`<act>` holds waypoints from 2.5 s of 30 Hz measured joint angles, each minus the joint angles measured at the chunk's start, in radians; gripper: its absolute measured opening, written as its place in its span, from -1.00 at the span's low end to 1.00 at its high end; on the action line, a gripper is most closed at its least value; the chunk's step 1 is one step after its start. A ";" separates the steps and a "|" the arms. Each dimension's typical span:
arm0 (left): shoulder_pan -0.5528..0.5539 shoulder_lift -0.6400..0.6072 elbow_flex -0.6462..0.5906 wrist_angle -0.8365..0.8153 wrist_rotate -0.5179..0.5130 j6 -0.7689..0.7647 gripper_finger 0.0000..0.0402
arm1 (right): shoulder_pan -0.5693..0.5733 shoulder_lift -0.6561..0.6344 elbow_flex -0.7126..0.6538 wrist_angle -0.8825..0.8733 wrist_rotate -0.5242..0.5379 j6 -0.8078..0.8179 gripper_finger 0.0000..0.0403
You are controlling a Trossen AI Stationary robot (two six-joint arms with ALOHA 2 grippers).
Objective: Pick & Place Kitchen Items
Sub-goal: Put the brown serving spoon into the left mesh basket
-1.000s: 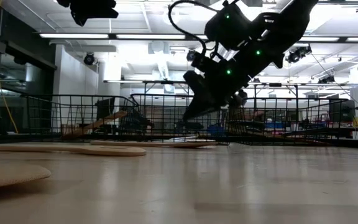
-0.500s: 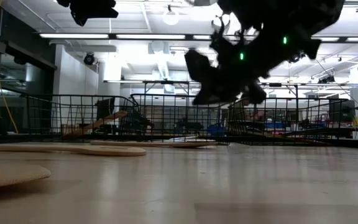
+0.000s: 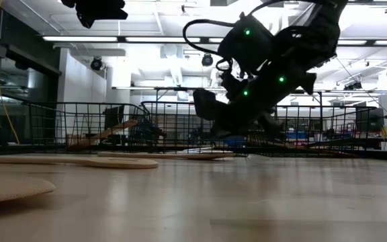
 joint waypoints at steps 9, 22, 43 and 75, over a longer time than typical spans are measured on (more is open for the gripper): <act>0.000 0.000 0.000 -0.023 0.000 0.000 -0.19 | -0.036 0.011 0.001 0.001 -0.058 0.001 -0.98; 0.000 0.000 0.000 -0.027 0.000 0.000 -0.19 | -0.031 0.064 0.002 0.031 -0.083 0.005 -0.99; 0.000 0.000 0.000 -0.037 0.000 -0.003 -0.19 | 0.033 0.059 0.006 -0.092 -0.169 0.002 -0.99; 0.000 0.000 0.000 -0.044 0.012 -0.030 -0.19 | 0.189 -0.222 0.000 -0.879 -0.406 0.153 -0.99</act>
